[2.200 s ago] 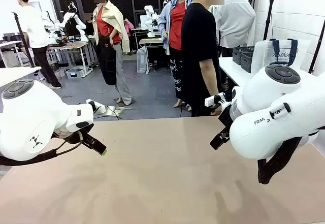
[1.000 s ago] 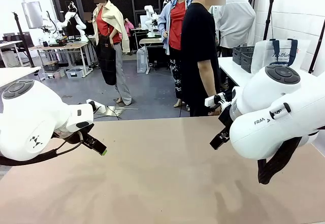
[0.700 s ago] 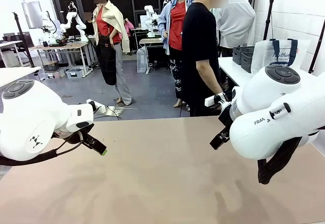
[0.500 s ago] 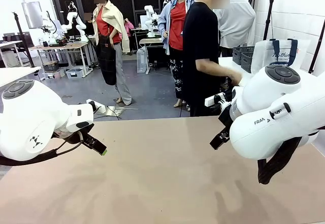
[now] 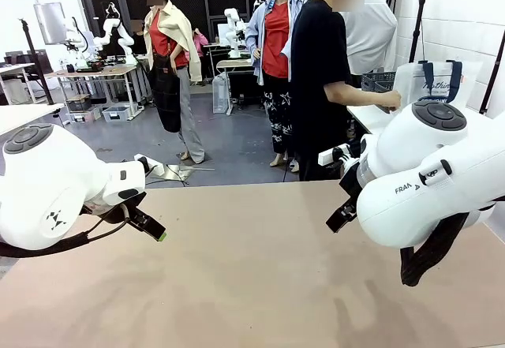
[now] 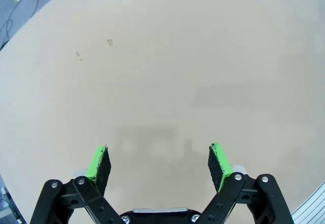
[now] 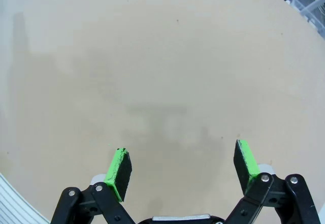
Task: Transfer purchased items from the store into the shopping bag.
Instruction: Open the Reusable shopping bag in the center of the table.
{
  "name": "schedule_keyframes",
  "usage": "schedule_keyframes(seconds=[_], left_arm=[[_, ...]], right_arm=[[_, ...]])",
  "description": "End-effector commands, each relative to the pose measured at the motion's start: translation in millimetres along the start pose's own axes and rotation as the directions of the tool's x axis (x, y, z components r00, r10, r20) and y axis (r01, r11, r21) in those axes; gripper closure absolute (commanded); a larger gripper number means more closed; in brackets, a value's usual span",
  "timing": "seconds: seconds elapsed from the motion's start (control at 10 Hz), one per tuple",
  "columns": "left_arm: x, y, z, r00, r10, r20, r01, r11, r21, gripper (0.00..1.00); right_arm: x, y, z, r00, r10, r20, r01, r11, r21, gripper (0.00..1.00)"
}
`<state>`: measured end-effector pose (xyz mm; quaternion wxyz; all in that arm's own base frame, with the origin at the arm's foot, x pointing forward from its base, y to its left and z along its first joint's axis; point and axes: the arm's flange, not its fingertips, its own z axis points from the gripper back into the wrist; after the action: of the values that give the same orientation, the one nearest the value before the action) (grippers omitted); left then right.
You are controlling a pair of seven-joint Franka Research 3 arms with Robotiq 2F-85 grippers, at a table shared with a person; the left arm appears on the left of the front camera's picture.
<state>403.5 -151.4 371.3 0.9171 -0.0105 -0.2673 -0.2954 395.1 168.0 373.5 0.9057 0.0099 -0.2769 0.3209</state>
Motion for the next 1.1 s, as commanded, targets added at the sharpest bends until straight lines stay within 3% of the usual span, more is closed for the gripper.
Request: schedule_keyframes(seconds=[0.0,1.0], left_arm=[[-0.2,0.6,0.0,1.0,0.001,0.0,-0.001,1.0,0.0,0.0],[-0.2,0.6,0.0,1.0,0.001,0.0,-0.001,1.0,0.0,0.0]], right_arm=[[0.0,-0.1,0.0,1.0,0.0,0.0,0.0,1.0,0.0,0.0],[0.0,-0.1,0.0,1.0,0.0,0.0,0.0,1.0,0.0,0.0]])
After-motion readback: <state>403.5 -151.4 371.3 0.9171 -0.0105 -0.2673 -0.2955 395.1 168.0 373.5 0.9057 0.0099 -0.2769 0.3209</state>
